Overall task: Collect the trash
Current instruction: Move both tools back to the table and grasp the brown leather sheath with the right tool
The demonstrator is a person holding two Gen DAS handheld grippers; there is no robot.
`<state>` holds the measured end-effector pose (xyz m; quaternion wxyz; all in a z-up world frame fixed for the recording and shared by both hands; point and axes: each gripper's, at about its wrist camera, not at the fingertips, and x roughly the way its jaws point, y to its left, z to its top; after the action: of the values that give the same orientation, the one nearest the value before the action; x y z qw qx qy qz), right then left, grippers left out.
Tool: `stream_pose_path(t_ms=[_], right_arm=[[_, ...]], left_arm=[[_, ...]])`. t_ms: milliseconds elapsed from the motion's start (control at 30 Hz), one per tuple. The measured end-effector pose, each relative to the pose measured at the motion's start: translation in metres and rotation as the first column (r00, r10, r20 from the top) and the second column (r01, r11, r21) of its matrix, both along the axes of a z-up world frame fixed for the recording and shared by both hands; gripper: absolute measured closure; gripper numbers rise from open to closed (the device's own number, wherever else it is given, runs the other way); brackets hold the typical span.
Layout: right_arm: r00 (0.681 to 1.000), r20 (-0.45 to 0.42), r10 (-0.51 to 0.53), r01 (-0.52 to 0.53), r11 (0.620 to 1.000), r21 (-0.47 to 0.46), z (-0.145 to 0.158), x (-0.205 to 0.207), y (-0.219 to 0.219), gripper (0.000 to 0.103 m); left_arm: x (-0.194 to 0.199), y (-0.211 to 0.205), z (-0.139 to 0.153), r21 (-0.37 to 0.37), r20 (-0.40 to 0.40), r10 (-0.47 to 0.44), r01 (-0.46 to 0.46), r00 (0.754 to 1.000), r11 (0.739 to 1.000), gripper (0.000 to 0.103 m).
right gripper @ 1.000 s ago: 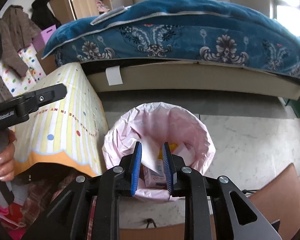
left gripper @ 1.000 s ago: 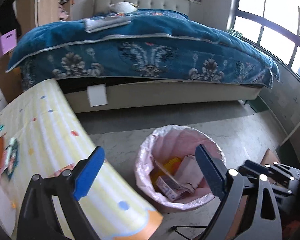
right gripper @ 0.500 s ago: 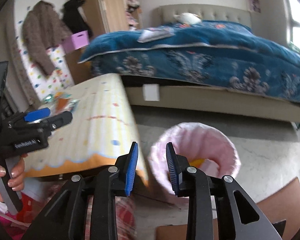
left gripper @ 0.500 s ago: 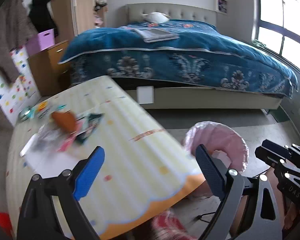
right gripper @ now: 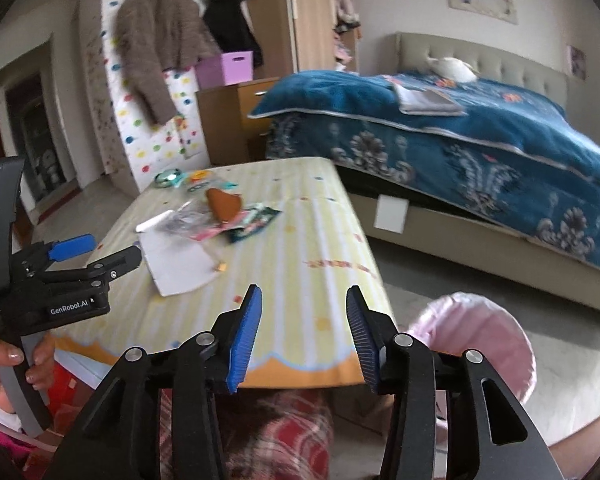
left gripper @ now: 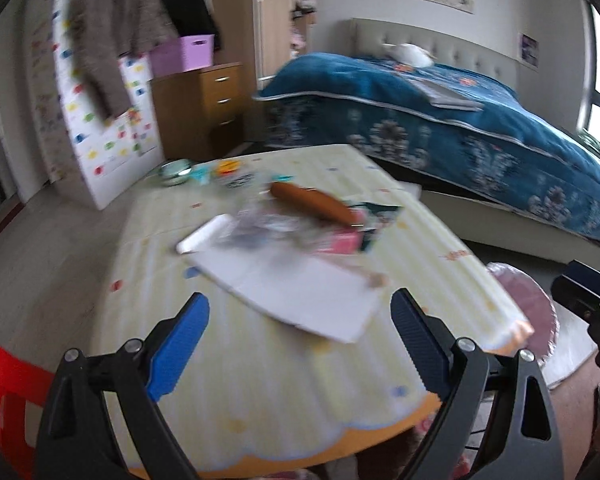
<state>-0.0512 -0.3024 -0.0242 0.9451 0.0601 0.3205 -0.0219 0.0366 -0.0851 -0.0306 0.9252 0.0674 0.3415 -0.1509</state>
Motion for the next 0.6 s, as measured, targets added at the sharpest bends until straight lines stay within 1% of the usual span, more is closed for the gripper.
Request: stream_pose_path(t_ms=[233, 300, 367, 400, 467, 500, 600], right_arm=[[0.997, -0.008, 0.071, -0.071, 0.997, -0.017, 0.001, 0.040, 0.032, 0.052], [0.995, -0.010, 0.100, -0.100, 0.995, -0.021, 0.002, 0.060, 0.040, 0.051], [0.993, -0.010, 0.115, -0.116, 0.993, -0.022, 0.001, 0.069, 0.045, 0.046], [0.991, -0.010, 0.133, -0.134, 0.991, -0.024, 0.000, 0.084, 0.051, 0.045], [0.989, -0.014, 0.150, -0.150, 0.988, -0.024, -0.002, 0.095, 0.056, 0.042], [0.985, -0.023, 0.168, -0.169, 0.985, -0.020, -0.006, 0.112, 0.061, 0.042], [0.980, -0.043, 0.196, -0.196, 0.981, -0.011, -0.009, 0.136, 0.067, 0.042]], left_arm=[[0.028, 0.045, -0.006, -0.007, -0.019, 0.098, -0.098, 0.995, 0.995, 0.013], [0.038, 0.052, -0.006, 0.002, -0.018, 0.117, -0.117, 0.993, 0.993, 0.013], [0.050, 0.059, -0.005, 0.009, -0.016, 0.136, -0.135, 0.991, 0.991, 0.011], [0.054, 0.061, -0.005, 0.010, -0.014, 0.143, -0.143, 0.990, 0.990, 0.010], [0.067, 0.065, -0.006, 0.017, -0.014, 0.160, -0.160, 0.987, 0.987, 0.009], [0.075, 0.068, -0.006, 0.021, -0.017, 0.171, -0.171, 0.985, 0.985, 0.009], [0.096, 0.074, -0.010, 0.037, -0.024, 0.197, -0.196, 0.980, 0.980, 0.009]])
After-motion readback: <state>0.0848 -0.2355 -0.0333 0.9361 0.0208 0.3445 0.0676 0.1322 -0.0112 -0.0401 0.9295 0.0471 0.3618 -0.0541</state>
